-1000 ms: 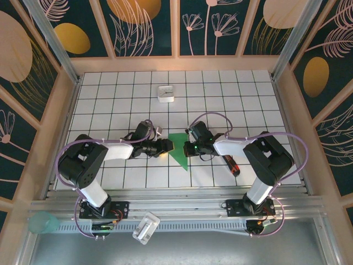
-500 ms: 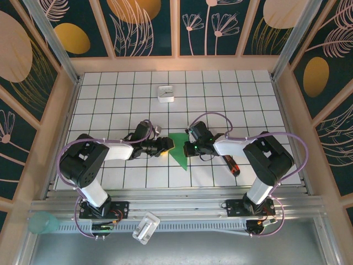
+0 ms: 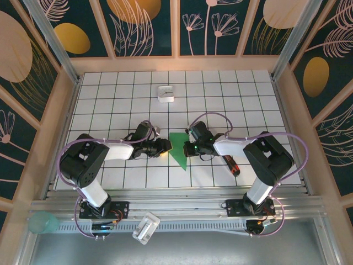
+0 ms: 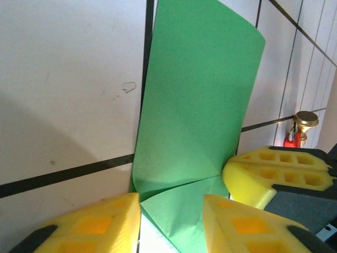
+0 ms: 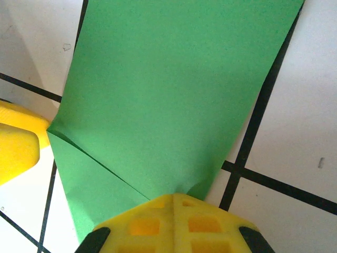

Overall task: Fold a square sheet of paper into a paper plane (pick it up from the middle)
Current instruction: Fourth fold the wing at the center of the table.

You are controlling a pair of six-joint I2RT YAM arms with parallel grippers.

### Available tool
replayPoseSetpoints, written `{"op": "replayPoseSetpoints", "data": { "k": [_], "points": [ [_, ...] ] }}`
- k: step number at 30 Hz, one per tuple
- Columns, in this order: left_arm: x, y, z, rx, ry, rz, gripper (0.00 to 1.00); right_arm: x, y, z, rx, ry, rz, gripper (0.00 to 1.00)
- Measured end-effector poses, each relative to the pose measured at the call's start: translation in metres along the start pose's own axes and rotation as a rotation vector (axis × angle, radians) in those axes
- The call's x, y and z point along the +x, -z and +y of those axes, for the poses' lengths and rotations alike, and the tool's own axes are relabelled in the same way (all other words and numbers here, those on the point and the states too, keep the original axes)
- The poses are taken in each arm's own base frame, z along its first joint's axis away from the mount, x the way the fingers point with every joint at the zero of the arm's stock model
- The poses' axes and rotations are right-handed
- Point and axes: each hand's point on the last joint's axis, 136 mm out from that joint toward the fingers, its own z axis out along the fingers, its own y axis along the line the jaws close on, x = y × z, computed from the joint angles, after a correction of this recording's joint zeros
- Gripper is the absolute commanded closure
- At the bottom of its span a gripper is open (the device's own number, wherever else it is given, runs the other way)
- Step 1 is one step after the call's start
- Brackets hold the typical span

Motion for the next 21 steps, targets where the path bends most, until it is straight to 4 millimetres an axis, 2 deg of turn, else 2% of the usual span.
{"op": "replayPoseSetpoints", "data": {
  "k": [21],
  "points": [
    [-0.0021, -0.0041, 0.0032, -0.015, -0.008, 0.005, 1.0, -0.0002, 0.0, -0.0003, 0.001, 0.0, 0.0, 1.0]
  ]
}}
